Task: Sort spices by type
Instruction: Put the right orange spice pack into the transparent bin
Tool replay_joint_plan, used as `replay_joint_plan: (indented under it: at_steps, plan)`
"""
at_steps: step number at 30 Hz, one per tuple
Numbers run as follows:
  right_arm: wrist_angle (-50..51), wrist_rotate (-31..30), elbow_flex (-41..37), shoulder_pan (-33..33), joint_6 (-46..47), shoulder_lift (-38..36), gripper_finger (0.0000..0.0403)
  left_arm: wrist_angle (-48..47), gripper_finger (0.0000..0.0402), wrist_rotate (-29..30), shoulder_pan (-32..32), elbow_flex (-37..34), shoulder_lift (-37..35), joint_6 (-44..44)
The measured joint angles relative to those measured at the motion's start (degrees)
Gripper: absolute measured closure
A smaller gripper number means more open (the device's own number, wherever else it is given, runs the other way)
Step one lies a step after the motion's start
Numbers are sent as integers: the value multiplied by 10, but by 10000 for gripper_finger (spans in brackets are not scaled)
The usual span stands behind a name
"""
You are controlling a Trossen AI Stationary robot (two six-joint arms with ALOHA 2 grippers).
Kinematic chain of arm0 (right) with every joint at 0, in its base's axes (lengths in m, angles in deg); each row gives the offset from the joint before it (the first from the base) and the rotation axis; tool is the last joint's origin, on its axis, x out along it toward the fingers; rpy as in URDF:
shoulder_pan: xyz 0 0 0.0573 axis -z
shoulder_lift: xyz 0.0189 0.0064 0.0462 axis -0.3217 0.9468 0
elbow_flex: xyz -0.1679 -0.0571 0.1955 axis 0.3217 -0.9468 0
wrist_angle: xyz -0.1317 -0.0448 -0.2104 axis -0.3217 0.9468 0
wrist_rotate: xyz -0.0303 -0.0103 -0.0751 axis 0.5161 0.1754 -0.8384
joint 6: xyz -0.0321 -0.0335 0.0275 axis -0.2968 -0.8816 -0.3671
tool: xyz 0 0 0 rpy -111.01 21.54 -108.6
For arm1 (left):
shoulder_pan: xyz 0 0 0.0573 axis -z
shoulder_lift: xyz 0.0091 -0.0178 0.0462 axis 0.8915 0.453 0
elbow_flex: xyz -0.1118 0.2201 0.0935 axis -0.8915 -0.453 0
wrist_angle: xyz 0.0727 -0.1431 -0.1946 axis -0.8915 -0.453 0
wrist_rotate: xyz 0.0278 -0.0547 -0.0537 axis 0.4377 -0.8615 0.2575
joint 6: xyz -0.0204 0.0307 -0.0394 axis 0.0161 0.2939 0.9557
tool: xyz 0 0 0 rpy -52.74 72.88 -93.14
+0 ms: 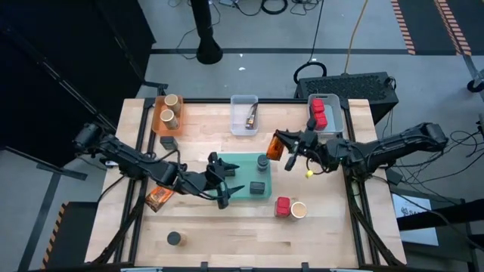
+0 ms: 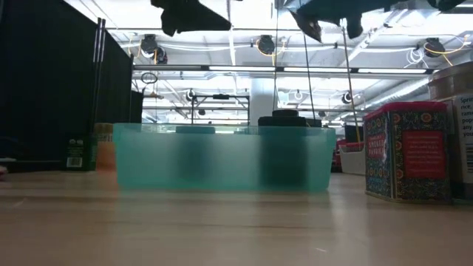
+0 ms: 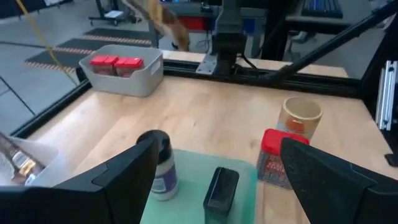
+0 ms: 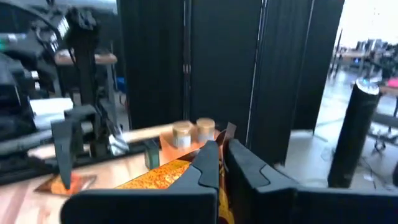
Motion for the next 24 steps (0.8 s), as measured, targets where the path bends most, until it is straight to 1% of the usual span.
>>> replay_joint_plan:
  at_steps: [5, 8, 11, 15, 18, 20, 24]
  plan:
    - [-101, -1, 0, -11, -44, 56, 402, 50, 69, 1, -1, 0, 4, -25]
    - [-155, -28, 0, -23, -81, 87, 402, 83, 69, 1, -1, 0, 4, -54]
    - [-205, -61, 0, -37, -126, 112, 402, 94, 69, 2, -6, 0, 3, -78]
    - [-266, -82, 0, -56, -170, 136, 402, 106, 69, 4, -25, 0, 6, -78]
    - [-296, -88, 0, -62, -214, 150, 402, 127, 69, 0, -36, 0, 16, -77]
    - [-310, -90, 0, -63, -225, 154, 402, 144, 69, -8, -42, 0, 24, -77]
    - [-322, -88, 0, -65, -237, 160, 402, 143, 69, -30, -52, 0, 41, -77]
